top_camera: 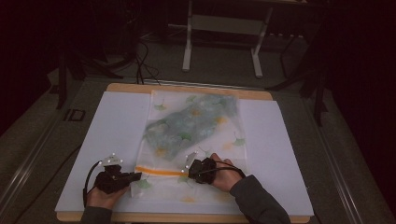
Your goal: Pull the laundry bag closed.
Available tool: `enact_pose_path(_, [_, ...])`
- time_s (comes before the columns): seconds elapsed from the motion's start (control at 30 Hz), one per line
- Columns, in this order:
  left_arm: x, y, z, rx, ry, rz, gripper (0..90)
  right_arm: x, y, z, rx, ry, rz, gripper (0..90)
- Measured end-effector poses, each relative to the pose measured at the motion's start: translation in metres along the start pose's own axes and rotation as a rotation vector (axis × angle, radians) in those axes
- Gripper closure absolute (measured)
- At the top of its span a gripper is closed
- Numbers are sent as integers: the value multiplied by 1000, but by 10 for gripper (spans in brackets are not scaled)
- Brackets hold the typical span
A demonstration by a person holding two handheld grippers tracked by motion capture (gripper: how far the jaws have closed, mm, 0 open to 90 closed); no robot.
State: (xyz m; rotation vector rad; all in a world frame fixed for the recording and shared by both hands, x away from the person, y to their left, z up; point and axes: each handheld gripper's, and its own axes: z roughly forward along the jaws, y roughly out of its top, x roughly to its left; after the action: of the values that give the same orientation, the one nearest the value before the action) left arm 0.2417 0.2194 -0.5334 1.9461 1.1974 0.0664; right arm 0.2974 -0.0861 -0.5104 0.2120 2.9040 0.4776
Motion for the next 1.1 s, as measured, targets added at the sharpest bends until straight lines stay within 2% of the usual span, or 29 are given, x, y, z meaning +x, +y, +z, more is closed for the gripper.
enact_pose_path(1.1, [1,-1,-1,1,2,-5,882,-5,-32,-12,34,-33,22,848])
